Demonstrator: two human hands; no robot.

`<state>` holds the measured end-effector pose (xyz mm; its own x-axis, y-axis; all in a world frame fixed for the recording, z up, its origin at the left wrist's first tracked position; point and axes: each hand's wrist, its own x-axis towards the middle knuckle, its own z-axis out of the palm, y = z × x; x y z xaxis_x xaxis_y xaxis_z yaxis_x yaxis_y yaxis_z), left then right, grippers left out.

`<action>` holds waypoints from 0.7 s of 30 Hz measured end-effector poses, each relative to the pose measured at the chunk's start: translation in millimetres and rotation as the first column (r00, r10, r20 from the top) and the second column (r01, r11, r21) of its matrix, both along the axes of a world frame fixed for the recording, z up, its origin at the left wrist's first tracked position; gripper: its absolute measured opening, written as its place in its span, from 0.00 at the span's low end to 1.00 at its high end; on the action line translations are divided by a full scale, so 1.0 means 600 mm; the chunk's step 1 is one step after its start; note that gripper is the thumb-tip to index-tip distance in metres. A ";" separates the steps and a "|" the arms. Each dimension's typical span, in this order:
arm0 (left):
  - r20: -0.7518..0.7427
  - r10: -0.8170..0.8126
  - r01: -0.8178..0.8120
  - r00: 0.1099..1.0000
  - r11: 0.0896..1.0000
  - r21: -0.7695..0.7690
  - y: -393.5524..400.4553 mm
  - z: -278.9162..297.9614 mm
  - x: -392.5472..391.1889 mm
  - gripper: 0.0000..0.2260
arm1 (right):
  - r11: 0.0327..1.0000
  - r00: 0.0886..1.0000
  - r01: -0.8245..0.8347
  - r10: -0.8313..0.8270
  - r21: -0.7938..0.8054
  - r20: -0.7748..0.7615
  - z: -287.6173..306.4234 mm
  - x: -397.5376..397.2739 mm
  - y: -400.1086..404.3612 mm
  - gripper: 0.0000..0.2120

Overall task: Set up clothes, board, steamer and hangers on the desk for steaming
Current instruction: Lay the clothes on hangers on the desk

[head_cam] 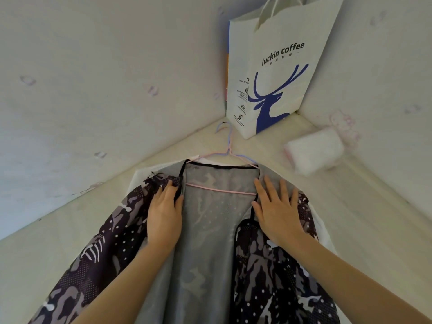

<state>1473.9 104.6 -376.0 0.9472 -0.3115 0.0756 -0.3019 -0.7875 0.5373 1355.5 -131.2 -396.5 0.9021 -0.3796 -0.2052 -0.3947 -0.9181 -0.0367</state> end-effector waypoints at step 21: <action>-0.063 -0.111 0.123 0.992 0.960 0.251 -0.061 -0.045 0.073 0.20 | 0.999 0.999 0.037 -0.037 0.025 0.017 -0.005 0.066 -0.022 0.28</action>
<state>1517.9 67.8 -403.2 0.9035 -0.4237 -0.0647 -0.3792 -0.8605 0.3402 1394.9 -144.4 -399.4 0.8908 -0.4081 -0.1996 -0.4277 -0.9015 -0.0658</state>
